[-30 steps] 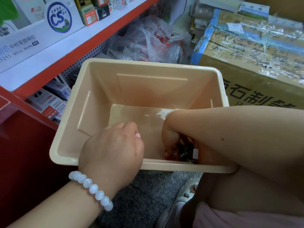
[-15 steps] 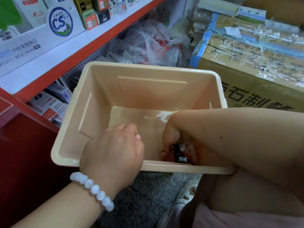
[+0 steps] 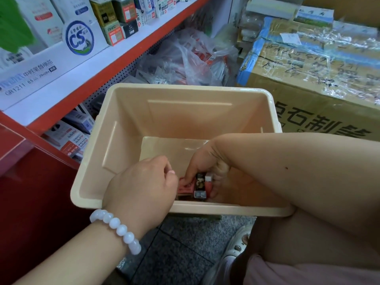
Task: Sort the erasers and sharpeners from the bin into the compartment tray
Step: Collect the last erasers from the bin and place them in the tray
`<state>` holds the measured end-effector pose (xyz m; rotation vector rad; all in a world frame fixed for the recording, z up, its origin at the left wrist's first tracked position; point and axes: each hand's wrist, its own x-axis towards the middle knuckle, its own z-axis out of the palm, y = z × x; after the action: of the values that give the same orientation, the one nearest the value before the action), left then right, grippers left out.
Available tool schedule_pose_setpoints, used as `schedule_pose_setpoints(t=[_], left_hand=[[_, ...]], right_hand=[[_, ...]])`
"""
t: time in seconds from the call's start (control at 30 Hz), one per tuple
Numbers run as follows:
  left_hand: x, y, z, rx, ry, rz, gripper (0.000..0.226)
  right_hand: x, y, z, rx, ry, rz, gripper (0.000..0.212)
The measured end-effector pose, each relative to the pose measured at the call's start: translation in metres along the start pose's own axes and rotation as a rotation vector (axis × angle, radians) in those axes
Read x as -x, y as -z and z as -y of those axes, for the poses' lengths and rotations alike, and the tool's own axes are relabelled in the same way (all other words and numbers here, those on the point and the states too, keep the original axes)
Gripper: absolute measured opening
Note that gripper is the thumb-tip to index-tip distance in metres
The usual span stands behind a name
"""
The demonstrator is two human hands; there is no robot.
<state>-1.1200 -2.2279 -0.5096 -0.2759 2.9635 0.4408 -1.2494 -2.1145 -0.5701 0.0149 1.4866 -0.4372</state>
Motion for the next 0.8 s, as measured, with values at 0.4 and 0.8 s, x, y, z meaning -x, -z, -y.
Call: schedule_pose_setpoints(t=[0.4, 0.8], left_hand=[[-0.061, 0.009, 0.006, 1.644, 0.847, 0.439, 0.054], [-0.063, 0.01, -0.011, 2.2, 0.557, 0.294, 0.052]], right_hand=[[0.057, 0.003, 0.036, -0.364, 0.487, -0.282, 0.021], [0.108, -0.003, 0.047, -0.227, 0.681, -0.312, 0.07]])
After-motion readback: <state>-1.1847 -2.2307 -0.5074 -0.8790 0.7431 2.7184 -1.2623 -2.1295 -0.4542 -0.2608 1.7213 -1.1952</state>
